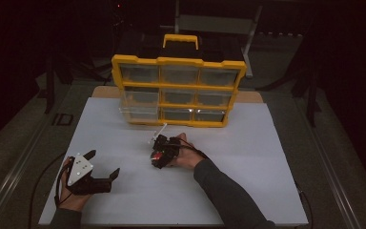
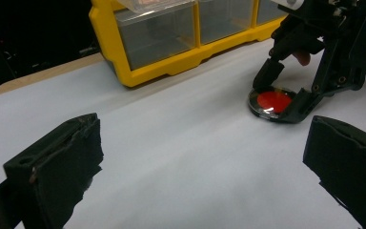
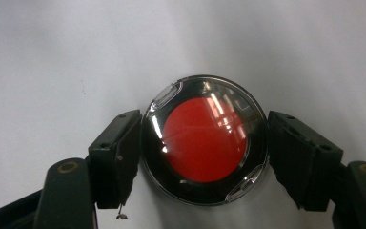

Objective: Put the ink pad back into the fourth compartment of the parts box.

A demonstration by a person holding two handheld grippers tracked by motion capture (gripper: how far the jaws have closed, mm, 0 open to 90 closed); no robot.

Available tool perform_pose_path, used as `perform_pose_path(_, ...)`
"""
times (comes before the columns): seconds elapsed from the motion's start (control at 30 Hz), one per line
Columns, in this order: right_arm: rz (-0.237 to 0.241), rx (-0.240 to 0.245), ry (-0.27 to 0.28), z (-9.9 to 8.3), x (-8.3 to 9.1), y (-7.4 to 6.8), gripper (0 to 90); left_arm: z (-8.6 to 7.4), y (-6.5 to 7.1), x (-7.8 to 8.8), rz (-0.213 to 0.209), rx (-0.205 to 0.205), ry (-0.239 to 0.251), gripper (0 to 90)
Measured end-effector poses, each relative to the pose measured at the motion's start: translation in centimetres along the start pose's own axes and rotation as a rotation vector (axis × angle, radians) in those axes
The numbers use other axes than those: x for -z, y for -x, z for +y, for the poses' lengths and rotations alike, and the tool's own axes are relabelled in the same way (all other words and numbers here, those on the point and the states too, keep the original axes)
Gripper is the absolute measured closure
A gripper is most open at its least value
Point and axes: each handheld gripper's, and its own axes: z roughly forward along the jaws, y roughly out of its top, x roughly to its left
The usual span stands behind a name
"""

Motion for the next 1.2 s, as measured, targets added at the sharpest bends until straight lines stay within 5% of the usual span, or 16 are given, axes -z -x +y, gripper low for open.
perform_pose_path(1.2, 0.006, 0.043, 0.032, 1.1, 3.8, -0.5, 29.5, 0.0, 0.1, -0.1, -0.003, -0.001, -0.005, 0.0)
